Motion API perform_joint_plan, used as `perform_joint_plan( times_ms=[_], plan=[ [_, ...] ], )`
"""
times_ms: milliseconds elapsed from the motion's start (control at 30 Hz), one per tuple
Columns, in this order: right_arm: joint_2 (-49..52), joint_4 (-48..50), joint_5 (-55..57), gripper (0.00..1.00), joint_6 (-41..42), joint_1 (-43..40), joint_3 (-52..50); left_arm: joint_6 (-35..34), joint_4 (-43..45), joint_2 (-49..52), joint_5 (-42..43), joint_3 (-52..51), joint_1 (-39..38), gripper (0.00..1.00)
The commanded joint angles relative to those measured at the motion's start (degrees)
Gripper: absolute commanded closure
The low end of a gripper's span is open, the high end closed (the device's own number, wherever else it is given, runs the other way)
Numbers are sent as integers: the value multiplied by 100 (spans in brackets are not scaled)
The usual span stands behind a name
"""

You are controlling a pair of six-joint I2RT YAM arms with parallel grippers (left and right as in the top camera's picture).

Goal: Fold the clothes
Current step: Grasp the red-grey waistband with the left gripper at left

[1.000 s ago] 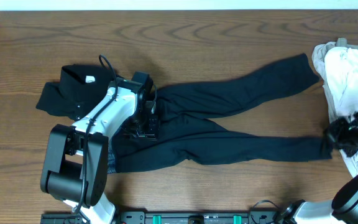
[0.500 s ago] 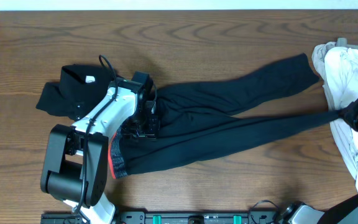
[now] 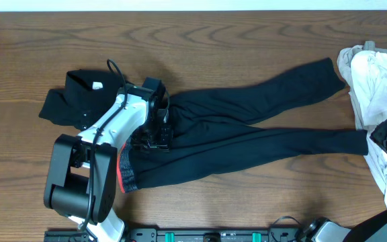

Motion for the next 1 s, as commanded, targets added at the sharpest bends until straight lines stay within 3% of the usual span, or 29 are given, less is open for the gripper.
perform_joint_plan(
  times_ms=[0, 233, 433, 700, 967],
  plan=[
    [146, -52, 210, 56, 155, -33, -96, -50, -120, 37, 9, -24, 7, 39],
    [859, 133, 160, 47, 365, -33, -164, -57, -634, 35, 13, 79, 184, 41],
    [1158, 1099, -1231, 48, -295, -33, -164, -140, -909, -26, 17, 90, 715, 45],
    [1237, 1381, -1150, 54, -415, 24, -164, -94, -879, -540, 79, 90, 1593, 45],
    [1652, 1244, -1054, 55, -413, 39, -164, -96, -752, -1078, 79, 90, 1910, 44]
  ],
)
